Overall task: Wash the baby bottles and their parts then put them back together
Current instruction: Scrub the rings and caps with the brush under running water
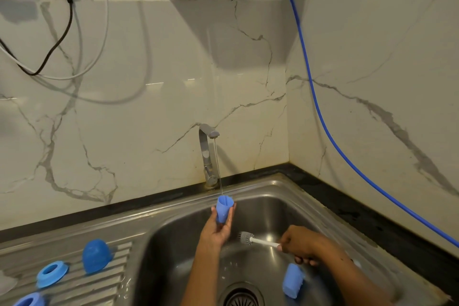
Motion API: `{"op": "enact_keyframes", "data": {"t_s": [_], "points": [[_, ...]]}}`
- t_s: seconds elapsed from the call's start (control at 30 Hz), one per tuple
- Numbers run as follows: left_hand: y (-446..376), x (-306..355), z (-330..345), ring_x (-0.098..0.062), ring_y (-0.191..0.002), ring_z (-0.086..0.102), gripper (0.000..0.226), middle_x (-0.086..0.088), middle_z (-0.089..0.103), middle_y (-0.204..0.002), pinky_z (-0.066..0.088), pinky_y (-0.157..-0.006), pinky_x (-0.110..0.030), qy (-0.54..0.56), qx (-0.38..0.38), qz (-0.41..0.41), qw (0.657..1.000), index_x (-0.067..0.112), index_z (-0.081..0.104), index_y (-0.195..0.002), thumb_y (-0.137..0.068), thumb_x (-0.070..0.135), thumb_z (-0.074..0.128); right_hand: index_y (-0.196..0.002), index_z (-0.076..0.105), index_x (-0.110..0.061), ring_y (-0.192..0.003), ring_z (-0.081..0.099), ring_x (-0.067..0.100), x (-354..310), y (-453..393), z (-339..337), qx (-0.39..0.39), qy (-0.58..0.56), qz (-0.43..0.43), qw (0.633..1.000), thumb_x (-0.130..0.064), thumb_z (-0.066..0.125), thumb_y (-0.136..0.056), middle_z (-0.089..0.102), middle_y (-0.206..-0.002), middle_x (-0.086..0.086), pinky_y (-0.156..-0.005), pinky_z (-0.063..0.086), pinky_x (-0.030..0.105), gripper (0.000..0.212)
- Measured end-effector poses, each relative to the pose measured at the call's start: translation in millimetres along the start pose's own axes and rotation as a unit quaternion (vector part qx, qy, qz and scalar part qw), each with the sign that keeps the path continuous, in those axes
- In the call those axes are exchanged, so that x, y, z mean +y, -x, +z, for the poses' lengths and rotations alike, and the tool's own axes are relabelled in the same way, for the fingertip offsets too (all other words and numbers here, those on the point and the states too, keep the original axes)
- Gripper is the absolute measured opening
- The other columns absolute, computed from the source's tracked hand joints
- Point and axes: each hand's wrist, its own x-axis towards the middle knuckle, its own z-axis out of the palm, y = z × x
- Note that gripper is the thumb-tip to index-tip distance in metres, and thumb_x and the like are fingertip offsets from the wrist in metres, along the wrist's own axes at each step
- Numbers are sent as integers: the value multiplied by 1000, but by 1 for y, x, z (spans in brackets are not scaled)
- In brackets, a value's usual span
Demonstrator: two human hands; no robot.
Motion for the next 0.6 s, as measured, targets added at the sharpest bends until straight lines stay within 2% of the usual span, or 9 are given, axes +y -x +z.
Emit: {"op": "enact_keyframes", "data": {"t_s": [0.23, 0.43, 0.6], "points": [[1, -2, -8, -29, -128, 49, 50, -23, 48, -139, 30, -112, -30, -29, 9, -40, 999, -2, 38, -142, -98, 18, 51, -81, 59, -26, -40, 37, 6, 0, -3, 1, -7, -11, 3, 1000, -33, 48, -98, 50, -59, -1, -39, 34, 16, 22], [8, 4, 4, -31, -128, 49, 48, -23, 46, -140, 33, -112, -35, -70, 24, -2, 997, -2, 38, -141, -98, 13, 50, -114, 65, -20, -42, 39, 7, -6, -6, 2, 1, -16, -17, 1000, -32, 49, -99, 51, -60, 0, -39, 34, 17, 25], [40, -6, 18, -36, -129, 46, 48, -26, 43, -141, 32, -112, -42, -123, 23, 52, 991, -1, 38, -139, -96, 10, 54, -117, 64, -21, -41, 38, 6, -8, 1, 5, 5, -9, -30, 999, -31, 49, -98, 50, -60, -1, -39, 34, 16, 25]]}}
